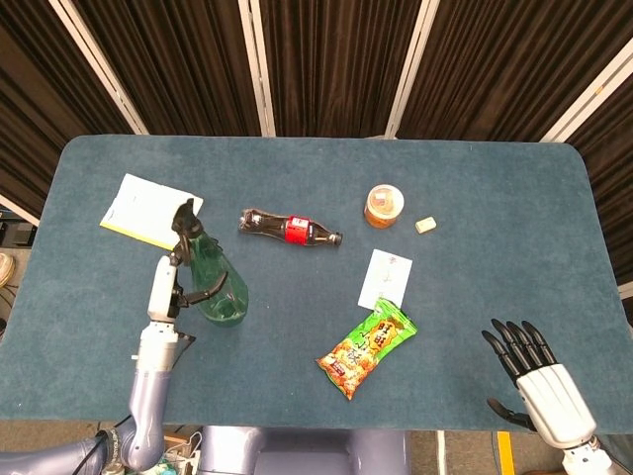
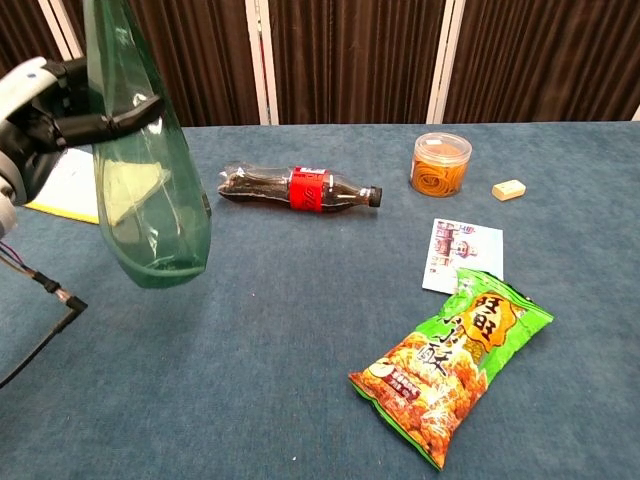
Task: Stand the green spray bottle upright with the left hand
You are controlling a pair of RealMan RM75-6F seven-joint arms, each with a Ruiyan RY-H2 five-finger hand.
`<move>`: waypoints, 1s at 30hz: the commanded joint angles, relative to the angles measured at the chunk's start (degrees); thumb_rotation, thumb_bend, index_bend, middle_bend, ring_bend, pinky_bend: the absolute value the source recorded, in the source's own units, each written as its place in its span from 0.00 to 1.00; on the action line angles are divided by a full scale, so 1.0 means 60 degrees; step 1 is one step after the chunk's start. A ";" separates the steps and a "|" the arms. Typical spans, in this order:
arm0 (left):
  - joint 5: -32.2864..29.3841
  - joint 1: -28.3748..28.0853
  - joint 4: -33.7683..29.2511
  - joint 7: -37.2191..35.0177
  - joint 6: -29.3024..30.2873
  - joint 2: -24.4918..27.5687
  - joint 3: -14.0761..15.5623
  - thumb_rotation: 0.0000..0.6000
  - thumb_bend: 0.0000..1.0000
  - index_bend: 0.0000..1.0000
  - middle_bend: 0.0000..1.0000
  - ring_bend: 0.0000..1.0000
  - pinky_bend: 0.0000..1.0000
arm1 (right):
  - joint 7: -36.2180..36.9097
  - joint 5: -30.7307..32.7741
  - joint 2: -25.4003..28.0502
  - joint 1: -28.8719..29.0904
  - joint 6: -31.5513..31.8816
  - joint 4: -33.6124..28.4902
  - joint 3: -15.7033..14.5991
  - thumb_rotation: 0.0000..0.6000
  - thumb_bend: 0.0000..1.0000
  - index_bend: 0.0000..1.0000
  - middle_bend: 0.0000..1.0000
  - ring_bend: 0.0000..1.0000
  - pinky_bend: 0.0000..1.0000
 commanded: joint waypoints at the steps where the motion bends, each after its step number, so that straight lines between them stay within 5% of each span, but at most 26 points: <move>1: 0.0647 -0.0026 0.0760 0.0528 0.0091 -0.0227 0.0559 1.00 0.53 0.70 0.64 0.40 0.15 | -0.0014 -0.0005 -0.0008 -0.0028 0.0067 0.0009 0.0009 1.00 0.20 0.00 0.00 0.00 0.01; 10: 0.1902 -0.0077 0.2830 0.1539 0.0841 -0.0931 0.1176 1.00 0.53 0.69 0.63 0.40 0.15 | 0.0070 -0.0081 0.0001 -0.0111 0.0328 0.0039 0.0012 1.00 0.20 0.00 0.00 0.00 0.01; 30: 0.2808 0.0674 0.5625 -0.0065 0.2455 -0.2197 0.1942 1.00 0.50 0.65 0.59 0.40 0.15 | -0.0006 -0.0161 -0.0041 -0.0155 0.0360 0.0012 -0.0049 1.00 0.20 0.00 0.00 0.00 0.01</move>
